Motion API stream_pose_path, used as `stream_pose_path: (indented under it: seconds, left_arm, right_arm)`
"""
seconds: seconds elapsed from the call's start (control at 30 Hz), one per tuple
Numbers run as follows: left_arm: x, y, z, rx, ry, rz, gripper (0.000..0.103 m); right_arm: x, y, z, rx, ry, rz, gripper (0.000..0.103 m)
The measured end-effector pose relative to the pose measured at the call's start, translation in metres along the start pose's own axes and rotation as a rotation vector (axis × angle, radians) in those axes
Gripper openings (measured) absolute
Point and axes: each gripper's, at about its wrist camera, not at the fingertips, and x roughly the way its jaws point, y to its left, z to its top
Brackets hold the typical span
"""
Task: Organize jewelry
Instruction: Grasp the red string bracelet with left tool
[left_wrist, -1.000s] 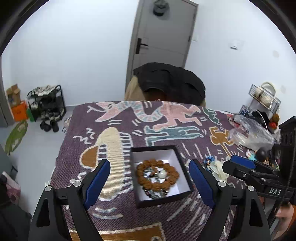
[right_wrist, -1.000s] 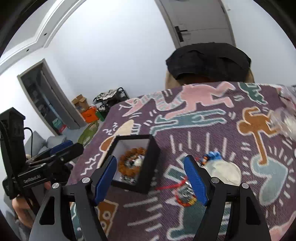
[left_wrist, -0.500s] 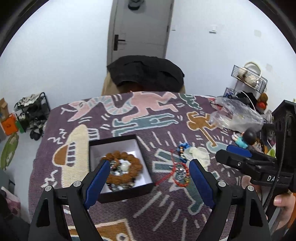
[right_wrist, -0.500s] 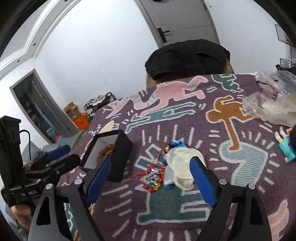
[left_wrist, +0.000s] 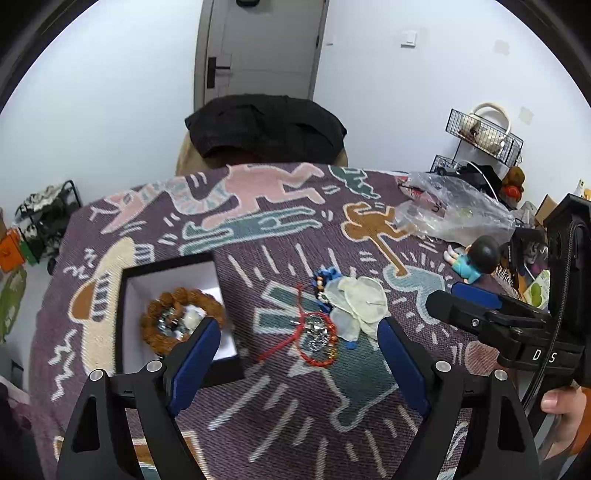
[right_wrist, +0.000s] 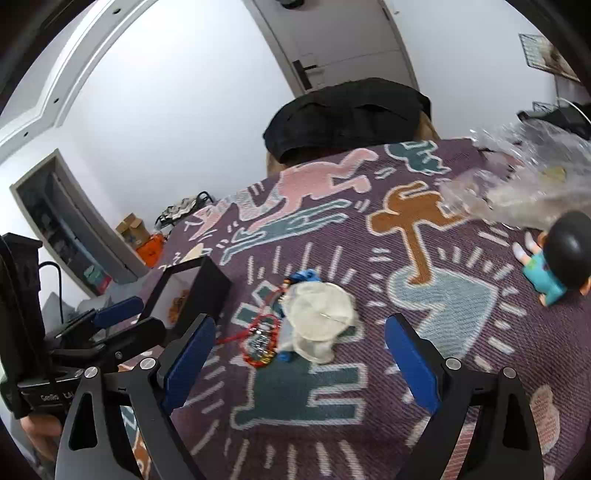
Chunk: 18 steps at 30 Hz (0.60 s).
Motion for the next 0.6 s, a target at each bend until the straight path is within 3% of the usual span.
stream_pose_path:
  seconds: [0.1, 0.27, 0.37, 0.6]
  left_arm:
    - [0.009, -0.005, -0.002, 0.001, 0.016, 0.004, 0.086]
    - [0.029, -0.01, -0.007, -0.002, 0.084, -0.008, 0.056]
    - [0.042, -0.016, -0.013, 0.011, 0.126, -0.013, 0.046]
    - [0.063, -0.022, -0.025, 0.026, 0.181, 0.015, 0.042]
  right_arm:
    - [0.0, -0.011, -0.003, 0.016, 0.003, -0.022, 0.093]
    - [0.003, -0.031, -0.008, 0.064, 0.017, -0.028, 0.093]
    - [0.004, -0.037, -0.009, 0.077, 0.02, -0.026, 0.093]
    - [0.007, -0.042, -0.013, 0.084, 0.026, -0.021, 0.093]
